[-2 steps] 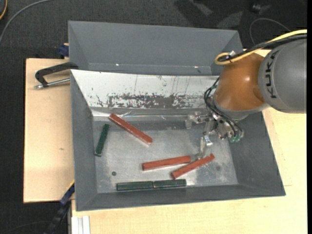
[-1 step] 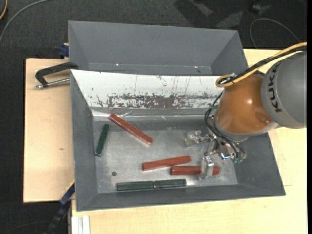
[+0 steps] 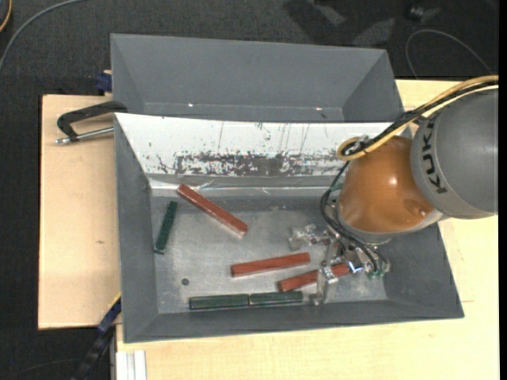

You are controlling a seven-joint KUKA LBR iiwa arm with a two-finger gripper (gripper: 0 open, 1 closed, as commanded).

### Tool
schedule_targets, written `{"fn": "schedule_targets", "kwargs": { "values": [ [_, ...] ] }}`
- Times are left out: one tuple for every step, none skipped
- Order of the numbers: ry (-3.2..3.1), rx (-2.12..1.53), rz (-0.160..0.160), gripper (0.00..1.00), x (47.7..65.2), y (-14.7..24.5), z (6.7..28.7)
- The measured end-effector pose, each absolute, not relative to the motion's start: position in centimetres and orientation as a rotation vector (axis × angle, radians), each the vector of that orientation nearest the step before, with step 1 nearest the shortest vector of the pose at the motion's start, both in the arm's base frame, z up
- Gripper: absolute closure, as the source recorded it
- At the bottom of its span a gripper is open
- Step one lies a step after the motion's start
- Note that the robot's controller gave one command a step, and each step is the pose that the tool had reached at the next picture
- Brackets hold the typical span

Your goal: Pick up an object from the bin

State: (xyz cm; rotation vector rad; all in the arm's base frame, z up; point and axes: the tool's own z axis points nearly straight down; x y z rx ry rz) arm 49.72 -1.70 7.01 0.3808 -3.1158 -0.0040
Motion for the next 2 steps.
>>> {"fn": "schedule_targets", "kwargs": {
  "values": [
    [-3.119, 0.378, -0.002, 1.00, 49.8, -1.8, 7.1],
    [-3.107, 0.556, 0.003, 1.00, 53.0, -1.8, 21.5]
  ]
}}
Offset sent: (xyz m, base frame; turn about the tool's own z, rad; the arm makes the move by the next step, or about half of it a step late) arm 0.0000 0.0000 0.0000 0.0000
